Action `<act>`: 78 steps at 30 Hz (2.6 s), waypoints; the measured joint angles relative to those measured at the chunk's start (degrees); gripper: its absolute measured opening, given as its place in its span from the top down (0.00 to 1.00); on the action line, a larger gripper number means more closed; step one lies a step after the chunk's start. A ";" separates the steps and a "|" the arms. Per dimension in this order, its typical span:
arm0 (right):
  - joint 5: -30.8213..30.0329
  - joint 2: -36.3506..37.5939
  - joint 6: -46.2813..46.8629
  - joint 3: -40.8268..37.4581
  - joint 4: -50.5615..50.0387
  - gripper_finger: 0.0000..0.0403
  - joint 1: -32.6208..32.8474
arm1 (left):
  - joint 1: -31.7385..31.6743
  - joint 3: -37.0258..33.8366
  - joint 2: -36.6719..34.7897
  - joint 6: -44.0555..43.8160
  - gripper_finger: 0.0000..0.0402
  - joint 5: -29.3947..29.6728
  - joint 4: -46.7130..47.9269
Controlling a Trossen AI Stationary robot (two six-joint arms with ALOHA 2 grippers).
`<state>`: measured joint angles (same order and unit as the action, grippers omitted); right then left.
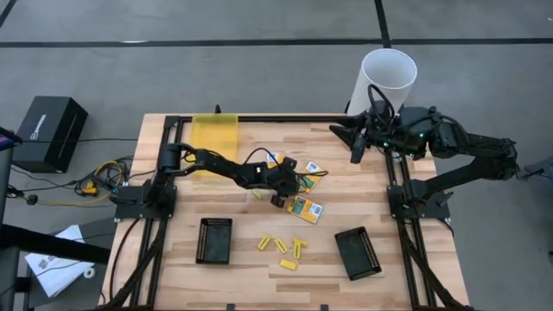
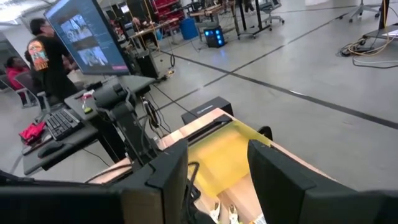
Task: Pick & Place School Supplies
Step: Put the yellow crayon box into the yellow bin
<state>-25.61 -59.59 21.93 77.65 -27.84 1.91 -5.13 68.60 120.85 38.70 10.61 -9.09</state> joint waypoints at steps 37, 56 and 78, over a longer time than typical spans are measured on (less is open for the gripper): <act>0.07 -0.39 -6.07 -0.03 8.11 0.61 0.28 | -0.91 8.53 -12.30 -13.42 1.00 7.39 0.30; 0.04 -0.39 -13.41 -0.02 17.53 0.61 0.33 | -19.61 8.50 -44.57 -23.84 1.00 8.44 50.47; 0.22 -4.55 -12.44 0.02 20.68 0.61 0.26 | -28.44 -25.82 -58.09 -33.28 1.00 1.58 56.14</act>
<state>-25.39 -64.14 9.49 77.67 -7.15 2.17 -33.56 42.78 62.76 5.41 12.19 47.05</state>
